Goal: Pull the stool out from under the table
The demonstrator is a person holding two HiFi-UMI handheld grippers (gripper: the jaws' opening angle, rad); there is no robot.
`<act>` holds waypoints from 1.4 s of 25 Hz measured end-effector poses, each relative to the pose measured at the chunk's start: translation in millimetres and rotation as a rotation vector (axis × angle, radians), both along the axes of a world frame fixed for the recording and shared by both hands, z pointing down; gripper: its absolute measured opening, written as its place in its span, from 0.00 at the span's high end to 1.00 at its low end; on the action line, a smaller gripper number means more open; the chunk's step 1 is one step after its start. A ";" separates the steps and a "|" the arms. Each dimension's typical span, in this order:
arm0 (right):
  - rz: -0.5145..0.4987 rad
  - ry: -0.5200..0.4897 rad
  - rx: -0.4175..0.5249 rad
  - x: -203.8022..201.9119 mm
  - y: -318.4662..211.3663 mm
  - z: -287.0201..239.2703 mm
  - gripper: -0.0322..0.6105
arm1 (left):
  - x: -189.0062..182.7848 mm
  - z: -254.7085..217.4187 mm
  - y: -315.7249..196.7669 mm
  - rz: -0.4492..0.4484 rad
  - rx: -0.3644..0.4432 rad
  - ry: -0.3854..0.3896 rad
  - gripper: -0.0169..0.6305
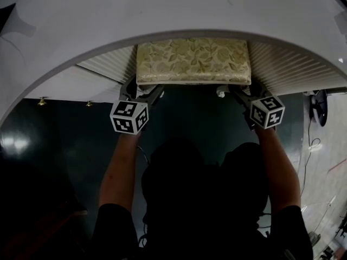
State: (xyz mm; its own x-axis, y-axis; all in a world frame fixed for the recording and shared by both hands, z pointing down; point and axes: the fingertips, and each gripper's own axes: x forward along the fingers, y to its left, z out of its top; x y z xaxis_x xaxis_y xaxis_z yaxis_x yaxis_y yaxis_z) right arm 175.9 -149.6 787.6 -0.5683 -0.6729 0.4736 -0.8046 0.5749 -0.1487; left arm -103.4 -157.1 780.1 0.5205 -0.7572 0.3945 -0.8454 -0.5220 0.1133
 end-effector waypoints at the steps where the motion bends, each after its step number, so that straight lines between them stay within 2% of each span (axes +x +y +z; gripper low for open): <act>1: 0.001 0.007 0.005 0.4 -0.5 1.1 0.55 | -0.1 0.8 -0.1 0.001 0.001 -0.002 0.39; 6: 0.014 0.016 0.013 1.1 -1.5 3.1 0.55 | 0.1 1.4 -0.1 0.007 -0.011 -0.021 0.40; 13: 0.009 0.031 -0.044 1.0 2.2 3.7 0.55 | 0.0 0.9 6.3 -0.002 -0.036 -0.024 0.41; 26: -0.053 0.139 -0.282 2.1 -5.9 -1.1 0.55 | 3.5 -5.8 10.7 0.016 -0.311 -0.091 0.42; 29: -0.067 0.159 -0.344 6.6 10.3 -5.5 0.55 | 8.6 -8.8 29.2 0.020 -0.365 -0.126 0.43; 35: -0.074 0.175 -0.405 12.7 48.2 3.3 0.54 | 14.1 -0.9 71.4 -0.002 -0.434 -0.170 0.44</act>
State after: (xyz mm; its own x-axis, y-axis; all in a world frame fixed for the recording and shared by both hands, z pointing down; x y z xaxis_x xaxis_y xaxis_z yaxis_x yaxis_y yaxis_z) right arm 188.6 -101.4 790.9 -0.4960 -0.3738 0.7837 -0.7964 0.5556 -0.2390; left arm -89.3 -85.7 779.2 0.4197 -0.5045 0.7546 -0.8718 -0.4555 0.1803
